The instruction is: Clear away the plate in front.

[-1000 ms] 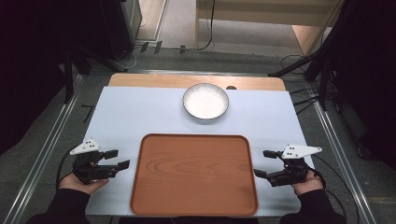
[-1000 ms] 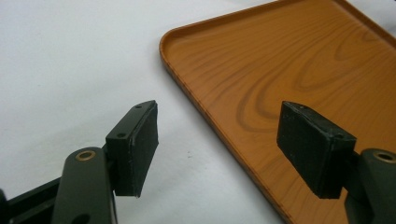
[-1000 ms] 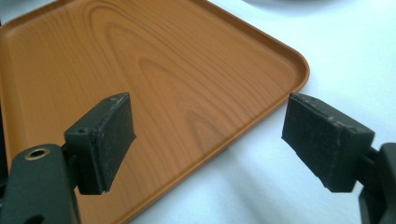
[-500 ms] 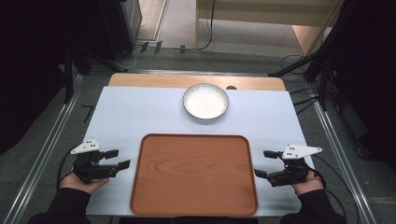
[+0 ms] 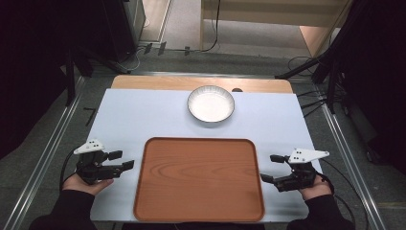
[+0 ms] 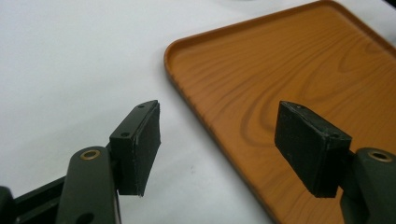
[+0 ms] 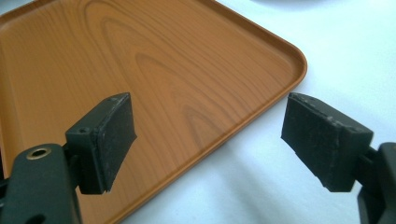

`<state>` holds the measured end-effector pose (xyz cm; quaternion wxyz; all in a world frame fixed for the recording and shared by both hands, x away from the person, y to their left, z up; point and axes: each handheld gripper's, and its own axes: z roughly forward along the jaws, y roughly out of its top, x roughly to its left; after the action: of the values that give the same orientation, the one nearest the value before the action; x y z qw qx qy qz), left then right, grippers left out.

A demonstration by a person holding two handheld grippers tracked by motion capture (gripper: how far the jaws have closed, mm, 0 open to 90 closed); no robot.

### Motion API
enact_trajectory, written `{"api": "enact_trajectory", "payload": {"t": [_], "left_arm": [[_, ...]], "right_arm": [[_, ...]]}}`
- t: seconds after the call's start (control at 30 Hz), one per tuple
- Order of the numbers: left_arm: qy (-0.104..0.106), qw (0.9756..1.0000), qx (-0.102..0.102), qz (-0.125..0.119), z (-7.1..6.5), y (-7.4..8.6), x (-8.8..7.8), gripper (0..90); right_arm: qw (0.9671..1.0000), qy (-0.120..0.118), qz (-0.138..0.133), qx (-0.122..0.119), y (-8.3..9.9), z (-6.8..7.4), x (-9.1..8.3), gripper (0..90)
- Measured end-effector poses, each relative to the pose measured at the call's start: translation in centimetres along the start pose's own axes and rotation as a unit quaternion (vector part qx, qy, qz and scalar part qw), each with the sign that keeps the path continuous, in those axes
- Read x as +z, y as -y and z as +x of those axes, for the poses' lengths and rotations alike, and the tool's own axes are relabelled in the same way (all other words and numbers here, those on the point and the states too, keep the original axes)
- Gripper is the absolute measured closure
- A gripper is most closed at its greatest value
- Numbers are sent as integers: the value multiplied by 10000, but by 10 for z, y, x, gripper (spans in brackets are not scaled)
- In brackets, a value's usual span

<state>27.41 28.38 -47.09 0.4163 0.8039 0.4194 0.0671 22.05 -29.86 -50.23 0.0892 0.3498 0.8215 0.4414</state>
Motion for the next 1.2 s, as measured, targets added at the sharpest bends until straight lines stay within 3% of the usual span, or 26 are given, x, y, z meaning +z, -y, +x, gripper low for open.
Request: {"api": "enact_trajectory", "payload": {"t": [0.57,0.63,1.1,1.2], "left_arm": [[10,9997,69,245,1,-22,30,333],[-51,9993,168,327,1,-27,35,333],[129,9984,188,508,1,-49,54,329],[18,9982,206,560,0,-54,58,328]], "right_arm": [[10000,-11,59,74,1,0,1,183],[9999,-20,86,53,1,0,1,183],[9999,26,59,117,1,0,0,183],[9999,29,34,131,1,0,1,182]]}}
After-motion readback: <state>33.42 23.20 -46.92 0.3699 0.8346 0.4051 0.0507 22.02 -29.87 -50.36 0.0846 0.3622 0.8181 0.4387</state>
